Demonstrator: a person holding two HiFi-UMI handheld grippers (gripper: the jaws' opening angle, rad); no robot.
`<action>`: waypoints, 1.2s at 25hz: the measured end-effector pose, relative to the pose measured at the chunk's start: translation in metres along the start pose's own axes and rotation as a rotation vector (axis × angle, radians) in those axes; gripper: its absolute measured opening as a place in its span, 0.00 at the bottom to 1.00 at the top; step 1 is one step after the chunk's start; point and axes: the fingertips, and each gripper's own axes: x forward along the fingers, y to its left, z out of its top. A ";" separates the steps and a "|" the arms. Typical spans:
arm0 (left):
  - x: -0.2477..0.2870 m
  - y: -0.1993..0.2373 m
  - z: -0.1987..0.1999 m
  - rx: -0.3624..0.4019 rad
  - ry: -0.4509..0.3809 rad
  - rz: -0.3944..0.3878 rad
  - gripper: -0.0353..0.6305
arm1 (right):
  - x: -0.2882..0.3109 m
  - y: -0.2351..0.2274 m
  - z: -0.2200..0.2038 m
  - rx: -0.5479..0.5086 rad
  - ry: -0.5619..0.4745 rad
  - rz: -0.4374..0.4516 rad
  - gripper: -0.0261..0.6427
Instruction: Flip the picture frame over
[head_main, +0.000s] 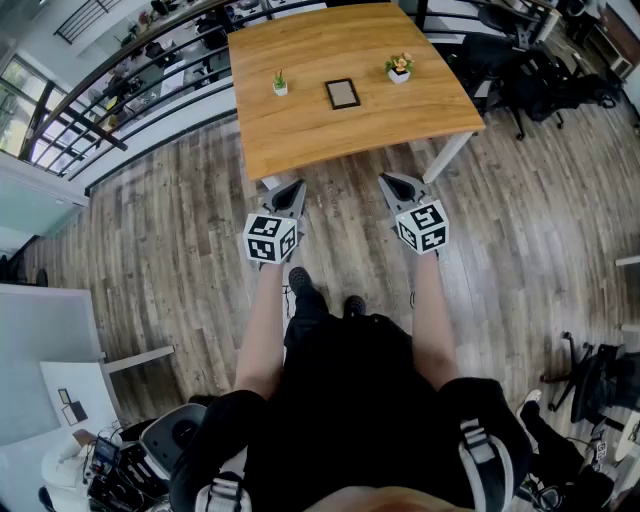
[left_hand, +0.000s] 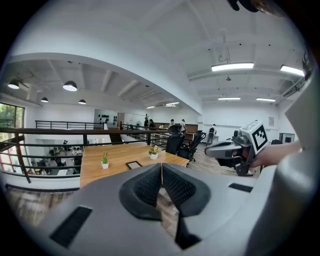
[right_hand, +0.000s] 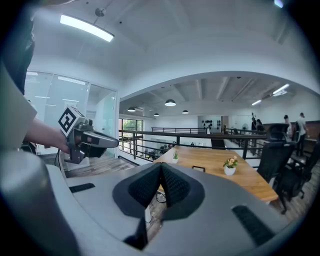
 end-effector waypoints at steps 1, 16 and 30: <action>0.000 0.000 0.000 -0.001 0.001 -0.001 0.09 | 0.001 0.001 0.000 0.001 0.000 0.003 0.05; 0.013 -0.006 -0.004 0.023 0.027 -0.036 0.09 | 0.006 -0.006 -0.004 0.013 0.001 -0.002 0.05; 0.038 -0.007 -0.001 0.020 0.032 -0.079 0.09 | 0.014 -0.020 -0.011 0.028 0.036 -0.031 0.05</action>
